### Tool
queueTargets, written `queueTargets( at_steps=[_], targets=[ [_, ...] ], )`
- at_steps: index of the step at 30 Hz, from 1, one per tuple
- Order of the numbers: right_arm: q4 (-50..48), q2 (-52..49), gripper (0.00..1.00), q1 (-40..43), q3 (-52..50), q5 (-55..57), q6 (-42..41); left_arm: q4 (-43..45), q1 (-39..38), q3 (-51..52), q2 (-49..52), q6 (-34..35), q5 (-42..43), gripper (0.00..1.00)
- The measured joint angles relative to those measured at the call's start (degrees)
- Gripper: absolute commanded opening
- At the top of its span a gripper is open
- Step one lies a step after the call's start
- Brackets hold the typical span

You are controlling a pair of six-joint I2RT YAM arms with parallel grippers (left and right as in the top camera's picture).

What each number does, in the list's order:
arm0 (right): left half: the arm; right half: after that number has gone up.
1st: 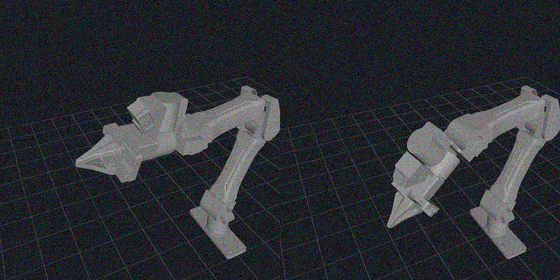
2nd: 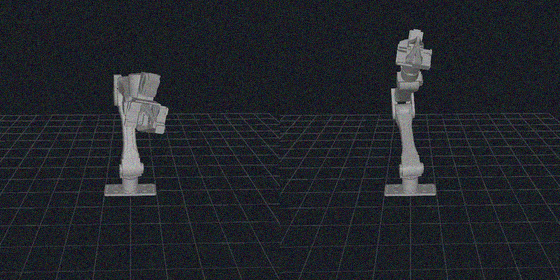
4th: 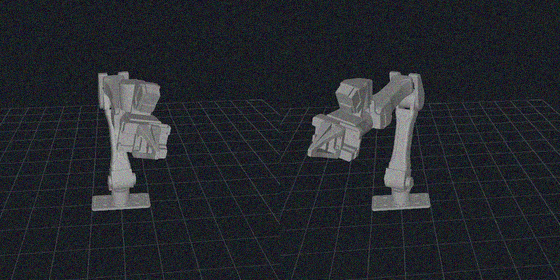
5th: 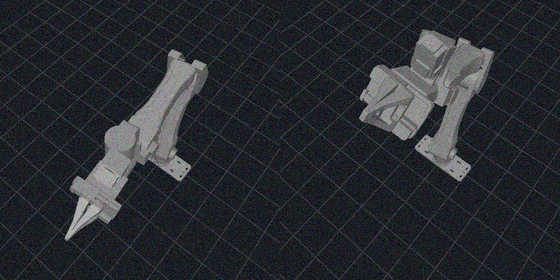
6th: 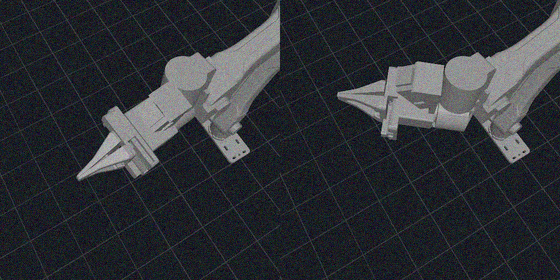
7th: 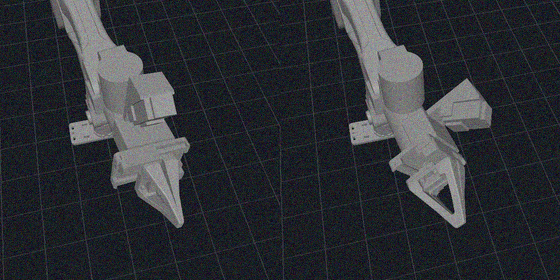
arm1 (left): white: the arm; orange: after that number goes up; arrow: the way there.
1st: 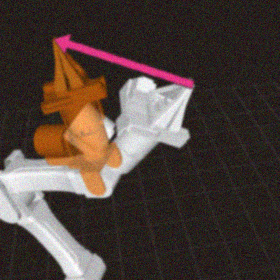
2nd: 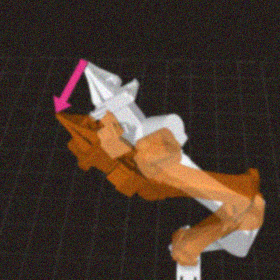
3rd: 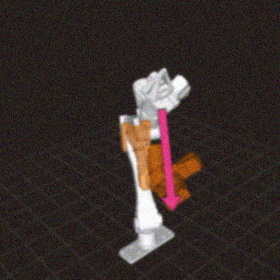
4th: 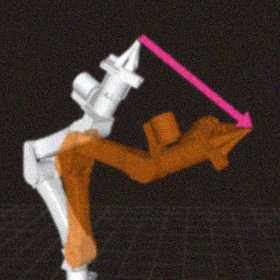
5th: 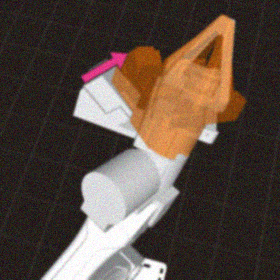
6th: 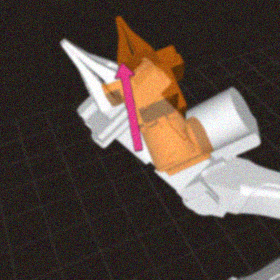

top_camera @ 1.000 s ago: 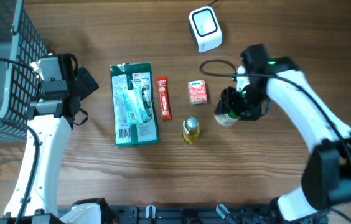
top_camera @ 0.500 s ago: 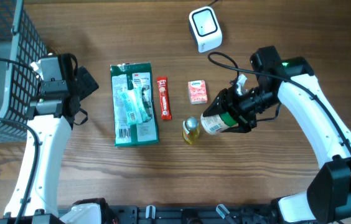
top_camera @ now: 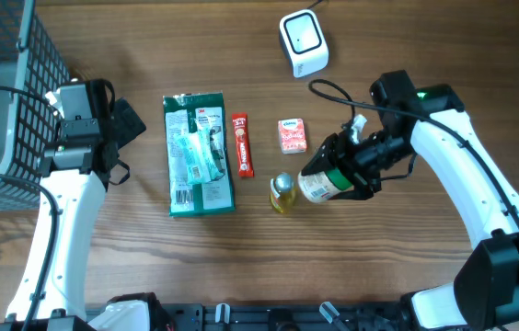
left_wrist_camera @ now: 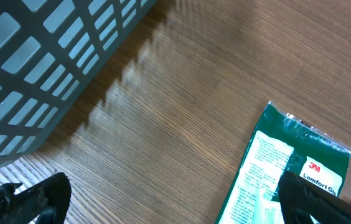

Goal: Scan the item barcode
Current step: 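Carry the jar up to the white scanner with the right gripper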

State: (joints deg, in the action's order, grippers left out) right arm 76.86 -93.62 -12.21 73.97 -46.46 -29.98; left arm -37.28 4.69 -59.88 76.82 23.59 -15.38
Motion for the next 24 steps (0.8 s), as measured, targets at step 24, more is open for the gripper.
queueTargets(
  at_steps=[24],
  targets=[
    [14.43, 0.44, 0.04, 0.15, 46.99, 33.48, 19.47, 0.02, 0.00, -0.02, 0.00, 0.00, 0.00, 1.00]
  ],
)
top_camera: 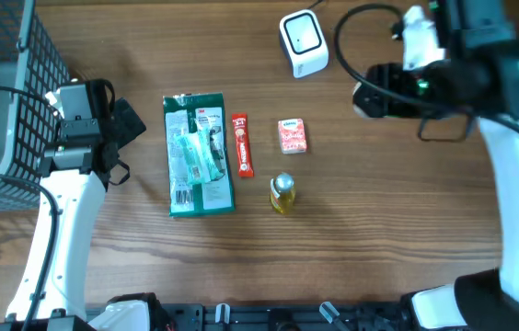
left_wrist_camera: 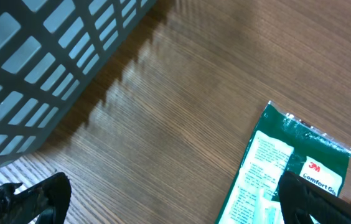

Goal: Scan the item barcode
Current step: 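Carry the jar up to the white scanner with the right gripper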

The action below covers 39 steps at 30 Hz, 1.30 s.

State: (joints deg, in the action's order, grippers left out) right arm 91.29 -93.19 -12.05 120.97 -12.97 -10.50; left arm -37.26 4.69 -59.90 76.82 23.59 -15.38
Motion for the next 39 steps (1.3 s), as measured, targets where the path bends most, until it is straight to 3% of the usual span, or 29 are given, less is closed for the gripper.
queueTargets(
  at_steps=[7, 16, 31, 39],
  targets=[
    [-4.15, -0.28, 0.04, 0.00, 2.56, 0.17, 4.07, -0.04, 0.00, 0.00, 0.00, -0.02, 0.00, 1.00],
    [-28.87, -12.11, 0.04, 0.00, 0.22, 1.07, 7.19, -0.07, 0.00, 0.00, 0.00, -0.02, 0.00, 1.00],
    [-57.57, -33.22, 0.04, -0.55, 0.07, 1.29, 8.26, -0.02, 0.00, 0.00, 0.00, 0.00, 0.00, 1.00],
    [-69.75, -38.77, 0.04, -0.55, -0.11, 1.33, 8.24, -0.04, 0.00, 0.00, 0.00, -0.02, 0.00, 1.00]
  ],
)
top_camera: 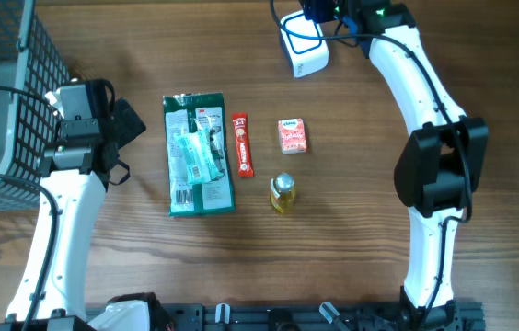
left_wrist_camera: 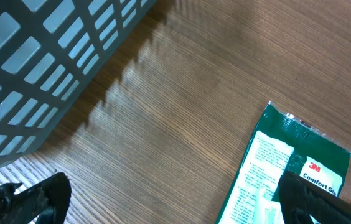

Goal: Scan the item barcode
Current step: 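Carry the jar up to the white scanner with the right gripper, then hold the jar label in front of the scanner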

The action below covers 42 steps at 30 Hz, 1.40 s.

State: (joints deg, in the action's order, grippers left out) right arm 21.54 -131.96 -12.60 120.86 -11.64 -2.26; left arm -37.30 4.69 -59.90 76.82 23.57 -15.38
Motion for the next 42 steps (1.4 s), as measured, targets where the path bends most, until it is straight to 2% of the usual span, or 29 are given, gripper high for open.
queueTargets(
  at_steps=[11, 42],
  targets=[
    [-7.61, -6.99, 0.04, -0.26, -0.02, 0.13, -0.07, 0.00, 0.00, 0.00, 0.00, 0.02, 0.00, 1.00],
    [-5.68, -8.61, 0.05, -0.50, -0.20, -0.35, -0.26, 0.00, 0.00, 0.00, 0.00, 0.02, 0.00, 1.00]
  ],
)
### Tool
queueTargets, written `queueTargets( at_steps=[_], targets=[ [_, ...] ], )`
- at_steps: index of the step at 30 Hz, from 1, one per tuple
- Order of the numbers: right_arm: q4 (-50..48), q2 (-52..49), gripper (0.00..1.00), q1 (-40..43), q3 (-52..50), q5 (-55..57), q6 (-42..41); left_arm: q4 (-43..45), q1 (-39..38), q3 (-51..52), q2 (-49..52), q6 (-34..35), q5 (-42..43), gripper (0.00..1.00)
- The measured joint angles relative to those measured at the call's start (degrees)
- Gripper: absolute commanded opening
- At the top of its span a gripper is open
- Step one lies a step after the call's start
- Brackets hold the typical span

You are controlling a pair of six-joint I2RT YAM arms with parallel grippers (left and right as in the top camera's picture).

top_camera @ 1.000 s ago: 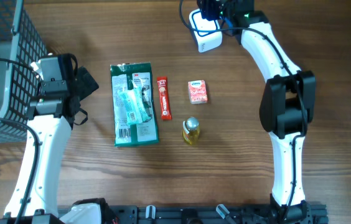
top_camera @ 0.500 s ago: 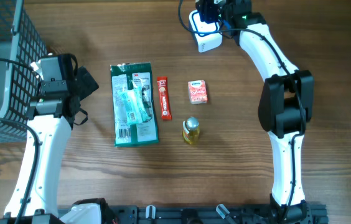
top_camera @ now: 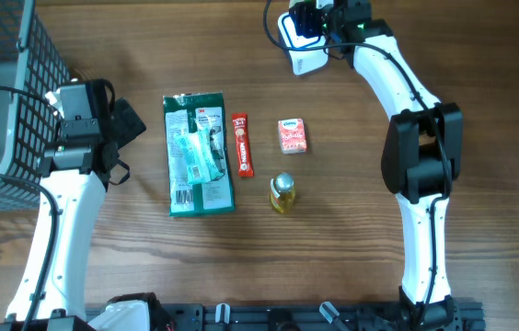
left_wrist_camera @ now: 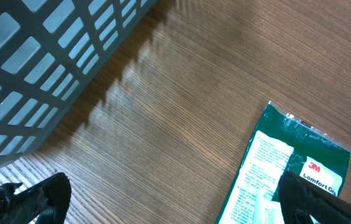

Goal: Scan the item barcode
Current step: 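Hold the jar label in front of the scanner, then move the jar to the right side and release it on the table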

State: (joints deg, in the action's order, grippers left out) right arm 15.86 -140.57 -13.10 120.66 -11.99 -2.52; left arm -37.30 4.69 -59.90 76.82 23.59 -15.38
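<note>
The white barcode scanner sits at the table's far edge. My right gripper hovers right over its top, dark against it; its jaws and anything in them are hidden from the overhead view. No jar shows on the table. My left gripper is open and empty above bare wood, one fingertip near the basket and the other over the green 3M pack. In the overhead view the left gripper is left of that pack.
A dark mesh basket fills the left edge. On the wooden table lie a red sachet, a small pink carton and a small yellow bottle, right of the green pack.
The right arm has shifted slightly, and its gripper now sits a little lower over the scanner. The left arm and the items on the table have not moved.
My right gripper first held a white-labelled jar next to the yellow bottle. Then it was raised at the right with no jar left on the table. After that it reached the scanner at the far edge, where it still is. The left gripper stayed open throughout.
</note>
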Motion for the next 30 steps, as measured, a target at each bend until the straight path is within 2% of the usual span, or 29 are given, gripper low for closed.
queueTargets(
  at_steps=[5, 11, 17, 22, 26, 30],
  targets=[
    [-1.40, -0.02, 0.09, 0.02, 0.00, -1.88, -0.20, 0.00, 0.00, 0.00, 0.00, 0.00, 0.00, 1.00],
    [1.25, 2.05, 0.06, 0.46, -0.11, -3.98, -0.92, 0.02, 0.00, 0.00, 0.00, -0.02, 0.00, 1.00],
    [17.75, 15.26, 0.06, 5.05, -0.20, -4.74, -3.63, 0.02, 0.00, 0.00, 0.00, 0.00, 0.00, 1.00],
    [39.54, 27.61, 0.04, 14.16, 0.68, -3.98, -6.34, -0.02, 0.00, 0.00, 0.00, -0.02, 0.00, 1.00],
    [52.83, 30.01, 0.04, 22.47, 0.98, 0.94, -7.13, 0.00, 0.00, 0.00, 0.00, -0.02, 0.00, 1.00],
    [57.02, 29.18, 0.04, 29.22, -4.07, 4.07, -7.54, 0.00, 0.00, 0.00, 0.00, 0.00, 0.00, 1.00]
  ],
)
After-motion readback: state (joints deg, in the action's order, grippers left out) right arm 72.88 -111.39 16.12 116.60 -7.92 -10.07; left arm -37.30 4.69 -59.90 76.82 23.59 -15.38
